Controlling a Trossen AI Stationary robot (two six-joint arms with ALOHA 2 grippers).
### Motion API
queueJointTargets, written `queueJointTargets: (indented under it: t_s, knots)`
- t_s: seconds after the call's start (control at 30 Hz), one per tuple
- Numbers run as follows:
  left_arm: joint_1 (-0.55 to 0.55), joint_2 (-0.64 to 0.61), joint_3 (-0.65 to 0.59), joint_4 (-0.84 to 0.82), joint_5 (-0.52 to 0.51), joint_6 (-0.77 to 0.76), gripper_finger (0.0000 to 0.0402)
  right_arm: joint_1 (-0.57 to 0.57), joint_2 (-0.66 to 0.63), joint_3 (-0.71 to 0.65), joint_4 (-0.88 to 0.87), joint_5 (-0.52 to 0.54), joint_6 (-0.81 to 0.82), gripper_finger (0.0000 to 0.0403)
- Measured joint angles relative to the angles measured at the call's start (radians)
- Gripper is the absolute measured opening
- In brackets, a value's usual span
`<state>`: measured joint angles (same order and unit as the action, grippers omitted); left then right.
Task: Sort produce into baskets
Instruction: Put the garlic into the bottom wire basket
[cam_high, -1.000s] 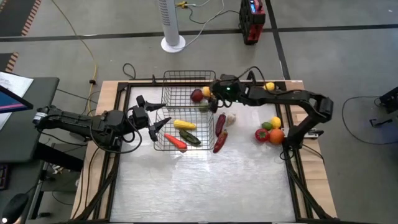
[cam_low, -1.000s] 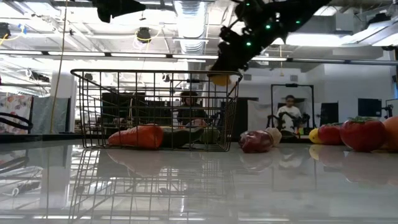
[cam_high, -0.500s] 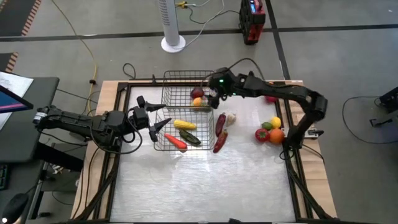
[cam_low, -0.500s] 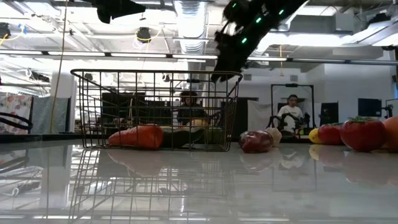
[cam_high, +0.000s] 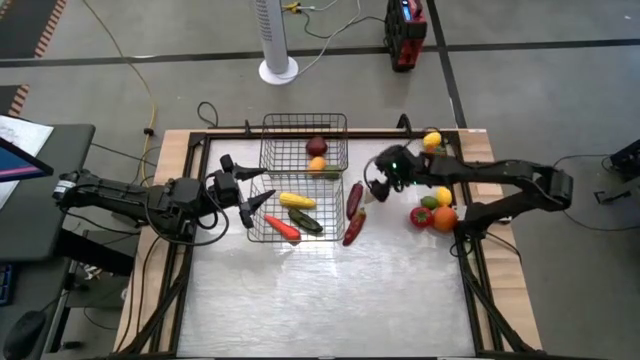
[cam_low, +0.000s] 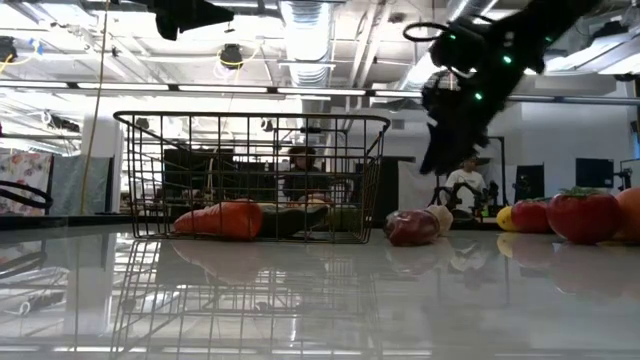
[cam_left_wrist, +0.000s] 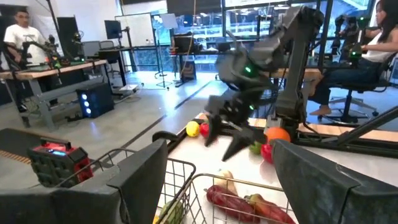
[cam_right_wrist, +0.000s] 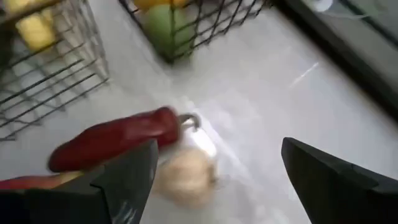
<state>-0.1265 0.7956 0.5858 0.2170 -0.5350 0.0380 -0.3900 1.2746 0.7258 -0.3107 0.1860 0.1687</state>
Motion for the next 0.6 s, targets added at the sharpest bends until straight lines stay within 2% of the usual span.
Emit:
queueJointTargets:
  t_s: [0.17, 0.33, 0.43, 0.6]
  knots:
    - [0.0, 0.0, 0.0, 0.01, 0.001, -0.001, 0.0279, 0.043, 0.026, -0.119, 0.144, 0.018, 0.067, 0.0368]
    - [0.0, 0.0, 0.0, 0.009, 0.002, 0.0, 0.0279, 0.081, 0.075, -0.161, 0.283, 0.048, 0.07, 0.0368]
    - [0.0, 0.0, 0.0, 0.002, 0.002, 0.002, 0.0279, 0.084, 0.113, -0.175, 0.311, 0.058, 0.07, 0.0368]
    - [0.0, 0.0, 0.0, -0.001, 0.002, 0.002, 0.0279, 0.073, 0.172, -0.181, 0.331, 0.131, 0.038, 0.0368]
